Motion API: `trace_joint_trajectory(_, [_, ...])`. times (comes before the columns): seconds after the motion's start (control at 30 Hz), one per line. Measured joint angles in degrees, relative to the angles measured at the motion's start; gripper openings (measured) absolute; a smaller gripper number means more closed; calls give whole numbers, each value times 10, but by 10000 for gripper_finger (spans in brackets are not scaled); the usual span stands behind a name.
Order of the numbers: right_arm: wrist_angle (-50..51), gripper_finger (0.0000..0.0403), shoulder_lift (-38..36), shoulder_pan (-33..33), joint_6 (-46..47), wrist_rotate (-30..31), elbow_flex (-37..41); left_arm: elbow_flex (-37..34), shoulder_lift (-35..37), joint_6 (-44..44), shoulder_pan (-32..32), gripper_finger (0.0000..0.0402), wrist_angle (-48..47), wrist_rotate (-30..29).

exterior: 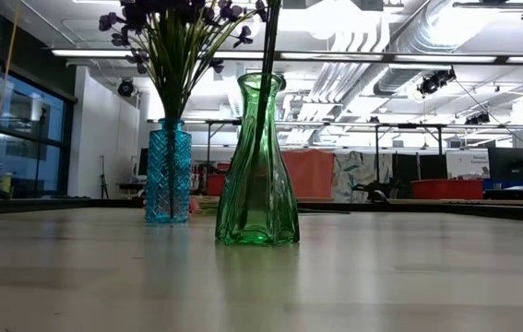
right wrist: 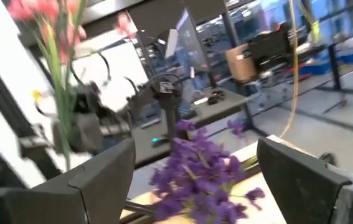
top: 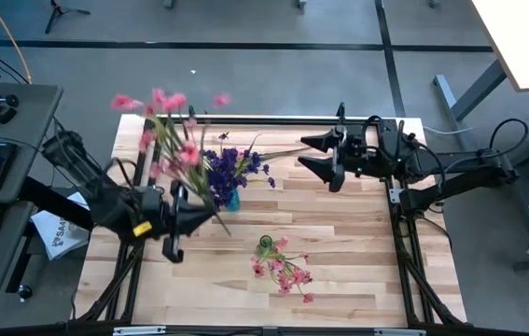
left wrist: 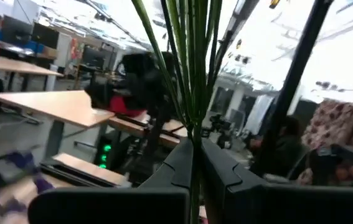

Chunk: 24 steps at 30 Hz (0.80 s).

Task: Sort flowers into vase by color
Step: Put the bottom pink flowers into the green crystal vase

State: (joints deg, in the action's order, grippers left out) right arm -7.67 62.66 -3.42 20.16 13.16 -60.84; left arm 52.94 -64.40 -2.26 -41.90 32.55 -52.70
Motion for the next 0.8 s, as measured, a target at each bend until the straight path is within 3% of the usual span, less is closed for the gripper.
trace_joint_trajectory(0.13, [1,330,0,-6,65,-13,0,-77,-19,-4,-22,0,124,3])
trace_joint_trajectory(0.23, [-2,330,0,-21,98,-10,0,-131,-33,-33,-23,0,183,42])
trace_joint_trajectory(0.4, [-8,330,3,-48,137,19,0,-186,-61,-63,-12,0,209,84])
trace_joint_trajectory(0.6, [-8,330,3,-77,159,65,0,-187,-134,-63,36,0,212,168])
trace_joint_trajectory(0.8, [-8,330,3,-88,159,85,0,-176,-209,-32,87,0,230,170])
